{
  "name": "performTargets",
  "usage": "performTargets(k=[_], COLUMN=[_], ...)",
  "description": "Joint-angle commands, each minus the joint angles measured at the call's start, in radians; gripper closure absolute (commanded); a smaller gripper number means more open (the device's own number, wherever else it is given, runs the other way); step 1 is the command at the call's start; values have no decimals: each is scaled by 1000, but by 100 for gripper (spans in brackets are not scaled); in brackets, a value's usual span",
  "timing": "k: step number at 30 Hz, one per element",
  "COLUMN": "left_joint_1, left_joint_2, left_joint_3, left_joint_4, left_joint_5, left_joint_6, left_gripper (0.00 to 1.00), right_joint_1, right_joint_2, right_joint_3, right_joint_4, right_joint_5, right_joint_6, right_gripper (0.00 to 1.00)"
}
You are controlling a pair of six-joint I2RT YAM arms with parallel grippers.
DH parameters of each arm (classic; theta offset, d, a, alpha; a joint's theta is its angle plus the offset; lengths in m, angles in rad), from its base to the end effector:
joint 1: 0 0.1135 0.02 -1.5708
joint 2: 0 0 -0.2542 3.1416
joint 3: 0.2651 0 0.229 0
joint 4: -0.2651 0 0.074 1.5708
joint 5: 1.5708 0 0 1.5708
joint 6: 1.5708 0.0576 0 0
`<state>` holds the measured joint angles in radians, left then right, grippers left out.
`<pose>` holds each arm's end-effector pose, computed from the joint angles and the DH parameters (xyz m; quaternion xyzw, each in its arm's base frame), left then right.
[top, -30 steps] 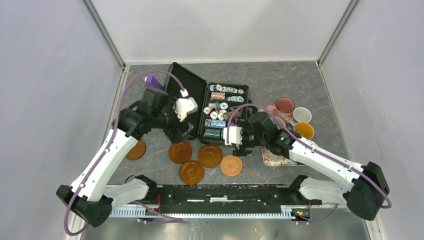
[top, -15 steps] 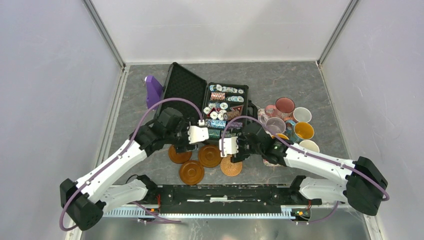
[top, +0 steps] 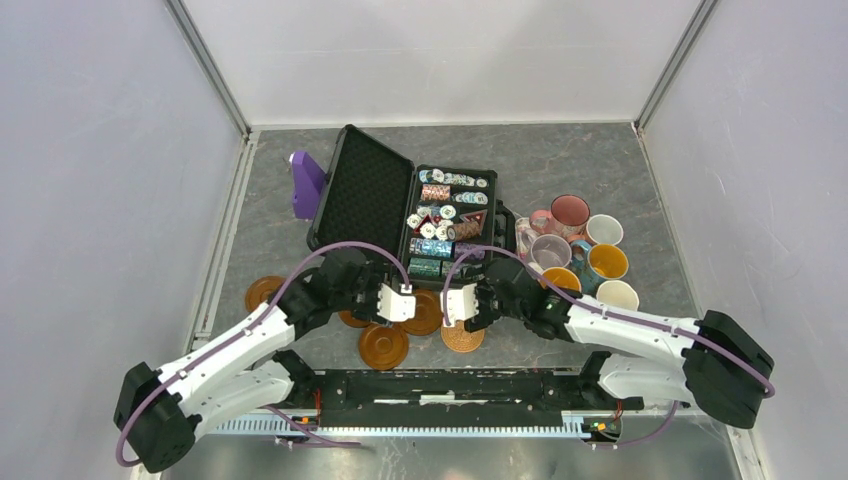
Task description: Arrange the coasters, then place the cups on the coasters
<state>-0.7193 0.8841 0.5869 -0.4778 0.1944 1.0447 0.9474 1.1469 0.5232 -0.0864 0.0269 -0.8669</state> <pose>0.1288 -0.1276 0.2114 0.7322 0.5542 -0.0258 0.3951 0.1353 0.1855 0.1791 -0.7124 0.5642 0.0046 0.4173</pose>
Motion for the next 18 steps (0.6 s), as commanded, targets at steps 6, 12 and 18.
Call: performTargets(k=[6, 12, 18], left_joint_1=[-6, -6, -3], left_joint_2=[63, 108, 181], left_joint_3=[-69, -118, -85], left_joint_4=[241, 334, 369], left_joint_5=[-51, -115, -177], left_joint_6=[120, 183, 188], left_gripper=[23, 24, 26], right_joint_1=[7, 7, 6], right_joint_2=[64, 105, 132], right_joint_3=[-26, -28, -44], right_joint_4=[155, 200, 234], right_joint_5=[80, 135, 180], right_joint_6=[-27, -24, -48], right_gripper=[14, 18, 19])
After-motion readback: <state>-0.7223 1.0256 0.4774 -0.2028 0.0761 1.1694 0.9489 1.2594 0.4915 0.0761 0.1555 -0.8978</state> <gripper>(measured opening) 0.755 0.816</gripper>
